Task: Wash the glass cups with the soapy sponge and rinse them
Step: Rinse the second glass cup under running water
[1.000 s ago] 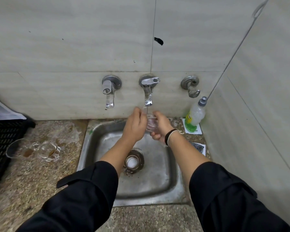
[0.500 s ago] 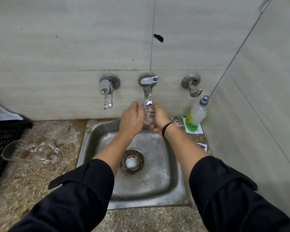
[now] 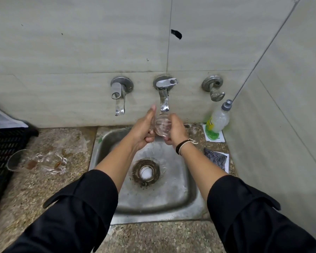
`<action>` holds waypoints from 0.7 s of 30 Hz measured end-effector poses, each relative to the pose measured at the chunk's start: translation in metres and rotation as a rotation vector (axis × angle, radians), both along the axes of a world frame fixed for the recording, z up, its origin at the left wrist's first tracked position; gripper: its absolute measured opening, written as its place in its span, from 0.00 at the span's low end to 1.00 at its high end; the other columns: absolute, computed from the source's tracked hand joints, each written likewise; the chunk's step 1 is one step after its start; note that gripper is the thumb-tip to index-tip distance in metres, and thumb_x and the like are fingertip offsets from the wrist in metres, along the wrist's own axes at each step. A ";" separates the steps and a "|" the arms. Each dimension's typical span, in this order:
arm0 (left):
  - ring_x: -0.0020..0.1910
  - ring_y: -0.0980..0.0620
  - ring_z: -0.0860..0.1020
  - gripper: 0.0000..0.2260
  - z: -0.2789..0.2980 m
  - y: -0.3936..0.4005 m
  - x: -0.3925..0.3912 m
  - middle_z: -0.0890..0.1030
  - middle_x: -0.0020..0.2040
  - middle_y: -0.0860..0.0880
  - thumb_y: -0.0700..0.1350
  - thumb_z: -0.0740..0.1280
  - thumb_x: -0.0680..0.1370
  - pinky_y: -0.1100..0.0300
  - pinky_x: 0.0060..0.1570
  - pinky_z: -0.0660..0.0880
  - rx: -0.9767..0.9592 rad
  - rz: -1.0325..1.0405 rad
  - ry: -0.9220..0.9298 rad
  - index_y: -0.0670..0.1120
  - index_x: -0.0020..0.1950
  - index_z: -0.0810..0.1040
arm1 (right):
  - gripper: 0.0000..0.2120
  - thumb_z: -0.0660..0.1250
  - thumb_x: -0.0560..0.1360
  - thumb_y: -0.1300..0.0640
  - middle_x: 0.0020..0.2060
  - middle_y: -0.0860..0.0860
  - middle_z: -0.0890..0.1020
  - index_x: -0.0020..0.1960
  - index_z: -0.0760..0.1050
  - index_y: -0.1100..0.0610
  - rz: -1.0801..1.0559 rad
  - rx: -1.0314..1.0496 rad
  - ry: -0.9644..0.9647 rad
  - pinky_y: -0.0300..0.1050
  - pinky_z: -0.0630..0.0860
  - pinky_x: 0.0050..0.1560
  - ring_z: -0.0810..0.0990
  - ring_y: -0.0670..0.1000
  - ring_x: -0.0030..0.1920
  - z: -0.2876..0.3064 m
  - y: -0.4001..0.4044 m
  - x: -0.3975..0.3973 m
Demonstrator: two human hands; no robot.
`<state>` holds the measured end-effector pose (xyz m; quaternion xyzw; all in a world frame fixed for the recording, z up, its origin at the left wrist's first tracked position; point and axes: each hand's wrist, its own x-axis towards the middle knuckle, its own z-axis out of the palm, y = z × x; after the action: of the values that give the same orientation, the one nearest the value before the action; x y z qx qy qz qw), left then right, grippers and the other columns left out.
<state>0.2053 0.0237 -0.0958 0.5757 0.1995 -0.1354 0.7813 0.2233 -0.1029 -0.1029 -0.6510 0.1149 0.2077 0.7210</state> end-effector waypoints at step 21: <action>0.35 0.52 0.75 0.11 -0.008 0.017 -0.007 0.77 0.33 0.55 0.52 0.61 0.80 0.55 0.36 0.71 0.709 -0.030 -0.279 0.50 0.40 0.75 | 0.26 0.80 0.68 0.46 0.46 0.46 0.84 0.59 0.77 0.56 0.917 -0.708 -0.508 0.40 0.75 0.46 0.82 0.46 0.43 0.040 -0.015 0.012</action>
<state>0.1985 0.0410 -0.1036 0.8260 0.1174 0.0101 0.5512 0.2356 -0.1182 -0.0627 -0.8622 -0.2888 0.2837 0.3046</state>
